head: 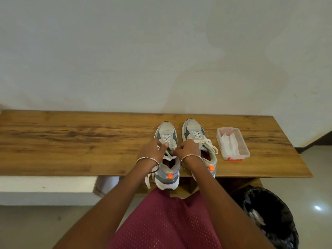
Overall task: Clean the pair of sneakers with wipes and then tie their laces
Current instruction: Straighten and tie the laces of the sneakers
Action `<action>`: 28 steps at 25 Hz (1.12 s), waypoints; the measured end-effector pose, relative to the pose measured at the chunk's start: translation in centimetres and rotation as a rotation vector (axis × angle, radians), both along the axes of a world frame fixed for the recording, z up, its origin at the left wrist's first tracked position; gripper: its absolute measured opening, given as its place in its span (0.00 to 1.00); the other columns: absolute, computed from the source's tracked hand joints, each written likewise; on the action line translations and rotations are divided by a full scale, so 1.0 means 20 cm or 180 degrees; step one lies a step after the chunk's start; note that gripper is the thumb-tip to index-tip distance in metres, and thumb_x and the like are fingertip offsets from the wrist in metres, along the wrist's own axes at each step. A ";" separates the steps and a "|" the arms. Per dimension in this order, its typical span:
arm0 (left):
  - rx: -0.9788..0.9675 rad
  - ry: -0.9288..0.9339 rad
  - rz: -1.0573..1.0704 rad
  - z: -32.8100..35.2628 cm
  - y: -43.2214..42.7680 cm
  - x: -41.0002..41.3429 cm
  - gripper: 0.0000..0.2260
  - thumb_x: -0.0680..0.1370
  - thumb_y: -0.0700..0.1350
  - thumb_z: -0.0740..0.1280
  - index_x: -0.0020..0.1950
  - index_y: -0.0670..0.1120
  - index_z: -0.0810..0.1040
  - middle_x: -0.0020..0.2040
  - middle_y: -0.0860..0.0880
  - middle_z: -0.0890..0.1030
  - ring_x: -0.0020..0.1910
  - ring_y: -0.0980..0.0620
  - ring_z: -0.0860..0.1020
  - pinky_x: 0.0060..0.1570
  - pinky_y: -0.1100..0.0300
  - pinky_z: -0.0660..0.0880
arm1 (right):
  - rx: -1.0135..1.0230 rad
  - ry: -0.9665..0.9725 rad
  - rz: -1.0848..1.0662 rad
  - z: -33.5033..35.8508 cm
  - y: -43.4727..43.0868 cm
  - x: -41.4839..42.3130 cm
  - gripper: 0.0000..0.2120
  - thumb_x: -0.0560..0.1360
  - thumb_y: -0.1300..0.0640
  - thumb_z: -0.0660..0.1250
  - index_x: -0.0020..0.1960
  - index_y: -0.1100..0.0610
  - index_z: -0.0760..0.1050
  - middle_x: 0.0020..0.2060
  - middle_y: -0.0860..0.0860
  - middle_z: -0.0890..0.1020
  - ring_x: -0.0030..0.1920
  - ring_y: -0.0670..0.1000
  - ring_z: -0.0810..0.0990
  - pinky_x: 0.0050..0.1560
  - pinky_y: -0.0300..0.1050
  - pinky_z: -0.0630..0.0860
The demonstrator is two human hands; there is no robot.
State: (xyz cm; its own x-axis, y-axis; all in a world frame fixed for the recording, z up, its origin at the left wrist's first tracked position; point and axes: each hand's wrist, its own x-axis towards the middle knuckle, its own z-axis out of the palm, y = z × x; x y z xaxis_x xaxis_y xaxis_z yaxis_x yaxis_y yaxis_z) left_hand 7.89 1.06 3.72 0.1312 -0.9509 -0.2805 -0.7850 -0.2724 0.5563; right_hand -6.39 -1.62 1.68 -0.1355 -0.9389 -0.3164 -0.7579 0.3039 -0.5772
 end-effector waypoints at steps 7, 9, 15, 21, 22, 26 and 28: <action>0.0225 0.0345 0.0442 -0.11 -0.04 -0.06 0.27 0.69 0.65 0.75 0.57 0.48 0.75 0.51 0.49 0.80 0.50 0.47 0.78 0.44 0.55 0.74 | 0.1489 -0.1754 -0.0678 0.13 -0.07 -0.05 0.07 0.76 0.63 0.64 0.41 0.61 0.77 0.31 0.55 0.77 0.32 0.50 0.73 0.33 0.41 0.73; 0.0284 0.0539 0.0552 -0.11 -0.06 -0.05 0.27 0.67 0.66 0.75 0.54 0.48 0.76 0.48 0.51 0.78 0.48 0.49 0.77 0.45 0.55 0.74 | 0.1594 -0.2128 -0.0916 0.15 -0.09 -0.06 0.13 0.77 0.60 0.62 0.35 0.57 0.74 0.29 0.52 0.77 0.32 0.50 0.73 0.37 0.42 0.72; 0.0352 0.0599 0.0636 -0.09 -0.09 -0.05 0.24 0.65 0.62 0.78 0.49 0.47 0.76 0.43 0.52 0.77 0.44 0.49 0.76 0.48 0.52 0.76 | 0.1223 -0.2381 -0.0821 0.25 -0.13 -0.07 0.19 0.82 0.53 0.59 0.33 0.54 0.71 0.26 0.50 0.76 0.31 0.50 0.76 0.39 0.45 0.71; 0.0218 0.0527 0.0577 -0.10 -0.05 -0.10 0.21 0.69 0.58 0.77 0.53 0.50 0.74 0.48 0.51 0.79 0.47 0.49 0.77 0.42 0.55 0.73 | 0.0779 -0.1840 -0.0470 0.44 -0.19 -0.09 0.12 0.79 0.63 0.59 0.37 0.60 0.73 0.21 0.48 0.64 0.21 0.46 0.59 0.23 0.36 0.58; 0.0190 0.0483 0.0561 -0.09 -0.05 -0.10 0.20 0.69 0.58 0.77 0.52 0.51 0.74 0.48 0.51 0.79 0.46 0.50 0.78 0.41 0.56 0.72 | 0.0739 -0.1845 -0.0424 0.46 -0.19 -0.08 0.13 0.79 0.63 0.59 0.37 0.60 0.74 0.20 0.48 0.63 0.21 0.45 0.58 0.22 0.36 0.57; 0.0132 0.0410 0.0584 -0.10 -0.03 -0.10 0.17 0.70 0.58 0.76 0.49 0.52 0.74 0.46 0.53 0.78 0.45 0.50 0.77 0.40 0.57 0.70 | 0.0617 -0.1935 -0.0388 0.49 -0.15 -0.03 0.12 0.78 0.63 0.60 0.36 0.59 0.74 0.20 0.47 0.63 0.19 0.44 0.58 0.21 0.36 0.55; 0.0154 0.0419 0.0581 -0.10 -0.03 -0.10 0.16 0.70 0.57 0.76 0.49 0.52 0.74 0.47 0.52 0.78 0.45 0.50 0.77 0.40 0.57 0.70 | 0.0554 -0.2020 -0.0389 0.49 -0.13 -0.03 0.12 0.78 0.63 0.61 0.36 0.60 0.74 0.19 0.47 0.63 0.19 0.44 0.57 0.20 0.36 0.54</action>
State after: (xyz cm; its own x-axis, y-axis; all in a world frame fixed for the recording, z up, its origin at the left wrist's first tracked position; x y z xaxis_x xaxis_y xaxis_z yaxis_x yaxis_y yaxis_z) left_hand 5.85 0.40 1.70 0.2590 -0.8997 -0.3513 -0.6418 -0.4321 0.6336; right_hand -7.05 -4.18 11.57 0.0248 -0.8566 -0.5154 -0.2419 0.4951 -0.8345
